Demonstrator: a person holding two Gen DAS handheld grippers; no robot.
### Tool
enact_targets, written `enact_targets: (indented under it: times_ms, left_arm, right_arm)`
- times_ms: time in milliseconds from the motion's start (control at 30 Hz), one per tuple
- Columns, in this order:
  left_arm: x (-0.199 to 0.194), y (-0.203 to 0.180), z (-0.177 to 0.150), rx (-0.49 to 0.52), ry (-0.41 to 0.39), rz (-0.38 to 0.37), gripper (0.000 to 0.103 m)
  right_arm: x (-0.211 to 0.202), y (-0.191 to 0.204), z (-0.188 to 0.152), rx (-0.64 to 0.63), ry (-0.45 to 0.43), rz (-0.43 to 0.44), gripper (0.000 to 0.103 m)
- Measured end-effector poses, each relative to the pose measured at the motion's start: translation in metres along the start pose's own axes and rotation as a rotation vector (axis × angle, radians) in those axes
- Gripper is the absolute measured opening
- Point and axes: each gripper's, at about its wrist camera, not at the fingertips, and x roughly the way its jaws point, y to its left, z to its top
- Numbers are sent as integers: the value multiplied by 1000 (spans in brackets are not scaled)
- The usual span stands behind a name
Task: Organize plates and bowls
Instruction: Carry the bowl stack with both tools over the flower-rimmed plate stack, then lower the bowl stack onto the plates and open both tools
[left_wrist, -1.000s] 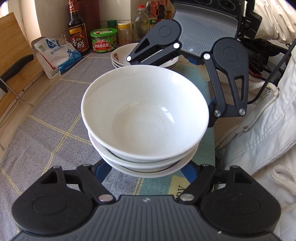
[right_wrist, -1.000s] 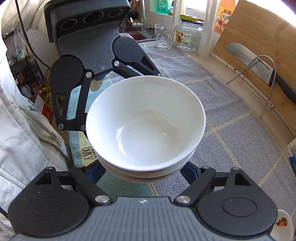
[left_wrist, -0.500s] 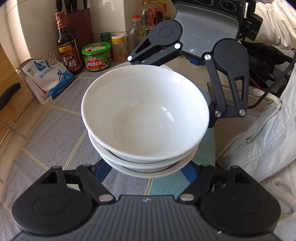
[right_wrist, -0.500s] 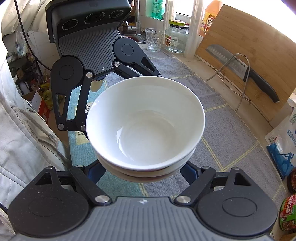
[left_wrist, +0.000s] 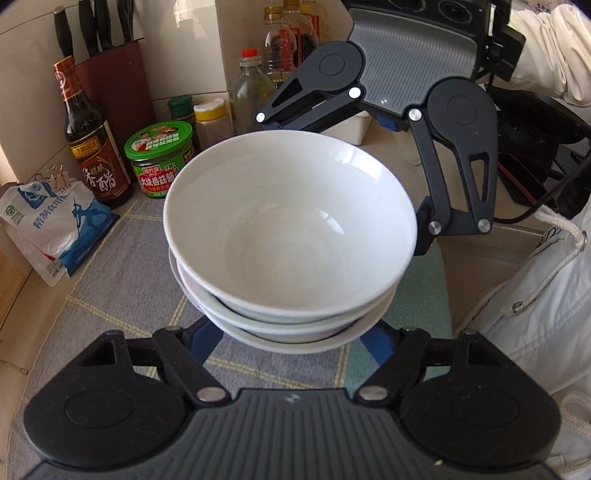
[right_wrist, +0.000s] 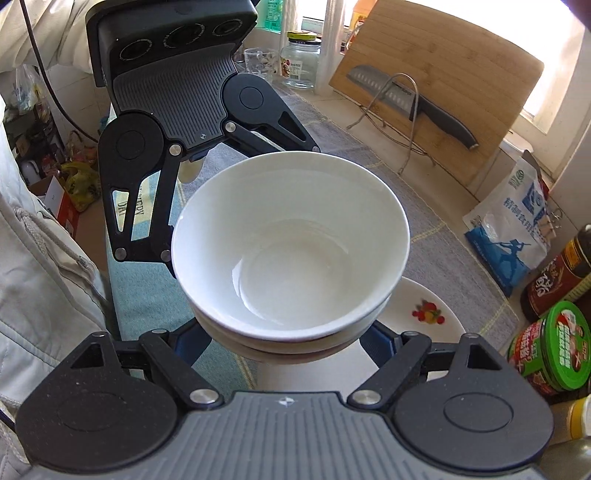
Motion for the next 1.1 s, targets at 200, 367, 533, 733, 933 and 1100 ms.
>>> enact_targets:
  times_ms: [200,367,533,733,933,1100]
  left_arm:
    - [26,7,19,18,-1,3,80]
    - [44,13,27,28,9,-1,80]
    - [58,17,30,25,14,-3,79]
    - [69,21,32,13,12,-12,79]
    - [70,23,33,16,0,-7,79]
    - [70,23,33,28,5,-5,79]
  right_arm:
    - [-5,-21,-22,22,5,-33,90]
    - [-4,-37,-38,48,15,-36,90]
    - [-2,-47,-48,70,25,-36,90]
    - [0,-52,-57,85,43,-34,90]
    - [1,-58,-61,114,38,-32,90]
    - [3,-62,-62,124,35,-26,90]
